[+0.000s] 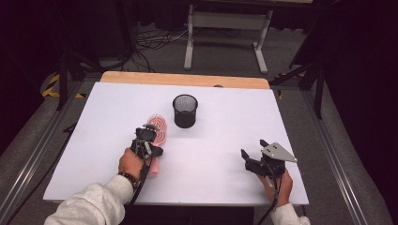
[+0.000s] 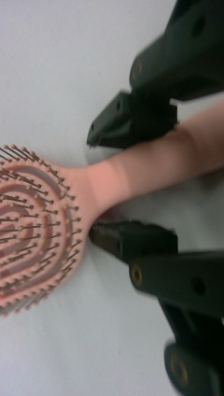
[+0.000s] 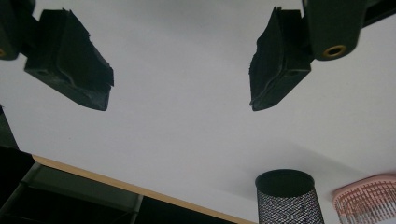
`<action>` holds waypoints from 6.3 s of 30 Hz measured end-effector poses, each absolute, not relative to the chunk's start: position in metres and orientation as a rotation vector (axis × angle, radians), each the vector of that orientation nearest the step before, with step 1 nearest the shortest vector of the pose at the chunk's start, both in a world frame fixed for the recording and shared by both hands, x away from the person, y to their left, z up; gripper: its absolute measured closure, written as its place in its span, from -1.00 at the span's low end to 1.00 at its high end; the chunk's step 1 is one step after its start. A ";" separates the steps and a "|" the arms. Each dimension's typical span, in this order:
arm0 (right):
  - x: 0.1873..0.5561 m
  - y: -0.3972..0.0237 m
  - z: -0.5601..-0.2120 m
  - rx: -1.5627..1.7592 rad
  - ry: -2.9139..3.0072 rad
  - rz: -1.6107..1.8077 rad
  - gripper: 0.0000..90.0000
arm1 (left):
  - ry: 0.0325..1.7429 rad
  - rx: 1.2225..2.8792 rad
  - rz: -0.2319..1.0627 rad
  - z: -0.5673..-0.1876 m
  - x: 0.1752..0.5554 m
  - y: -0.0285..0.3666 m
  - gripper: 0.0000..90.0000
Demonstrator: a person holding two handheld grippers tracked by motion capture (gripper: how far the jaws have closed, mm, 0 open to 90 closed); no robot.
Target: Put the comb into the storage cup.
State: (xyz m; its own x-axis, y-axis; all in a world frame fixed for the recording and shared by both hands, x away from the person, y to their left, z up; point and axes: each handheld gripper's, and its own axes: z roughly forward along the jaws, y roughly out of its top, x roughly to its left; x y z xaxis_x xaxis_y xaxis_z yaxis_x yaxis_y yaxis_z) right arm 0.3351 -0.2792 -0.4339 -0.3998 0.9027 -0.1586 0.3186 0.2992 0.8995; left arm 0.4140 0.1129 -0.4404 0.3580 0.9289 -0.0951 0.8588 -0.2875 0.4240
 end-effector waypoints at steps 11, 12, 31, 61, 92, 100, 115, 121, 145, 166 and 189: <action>0.338 -0.280 -0.437 1.105 1.900 1.065 -0.52 | 1.473 2.362 0.152 -0.436 0.426 0.114 0.38; 0.339 -0.280 -0.437 1.104 1.903 1.065 -0.52 | 1.468 2.367 0.139 -0.436 0.426 0.112 0.30; 0.337 -0.277 -0.438 1.070 1.932 1.077 -0.53 | 1.265 2.301 0.292 -0.438 0.421 0.135 0.54; 0.341 -0.268 -0.445 0.990 2.038 1.061 -0.54 | 1.256 2.472 0.228 -0.438 0.445 0.143 0.54; 0.339 -0.267 -0.444 0.921 1.953 1.151 -0.58 | 0.773 1.949 0.585 -0.414 0.398 0.183 0.55; 0.341 -0.250 -0.427 0.840 1.904 1.219 -0.55 | 0.705 1.903 0.575 -0.412 0.394 0.176 0.55; 0.353 -0.226 -0.392 0.821 1.828 1.390 -0.59 | 0.661 1.838 0.568 -0.409 0.391 0.160 0.55; 0.357 -0.204 -0.383 0.789 1.866 1.466 -0.60 | 0.648 1.813 0.556 -0.415 0.387 0.146 0.55; 0.368 -0.149 -0.376 0.803 1.959 1.709 -0.62 | 0.566 1.827 0.536 -0.437 0.371 0.095 0.55; 0.379 -0.156 -0.383 0.967 1.916 1.770 0.22 | 0.550 1.855 0.579 -0.447 0.364 0.074 0.55; 0.364 -0.146 -0.372 0.818 1.964 1.721 0.42 | 0.550 1.901 0.670 -0.452 0.364 0.065 0.35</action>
State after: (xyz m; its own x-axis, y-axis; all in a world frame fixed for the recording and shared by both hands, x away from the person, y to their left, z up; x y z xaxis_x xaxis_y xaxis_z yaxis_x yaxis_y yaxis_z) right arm 0.3645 -0.1458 -0.3717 -0.7475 0.6598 0.0773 0.1635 0.0698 0.9841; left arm 0.3639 0.0653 -0.4520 0.7425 0.6369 0.2074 0.0801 -0.3918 0.9165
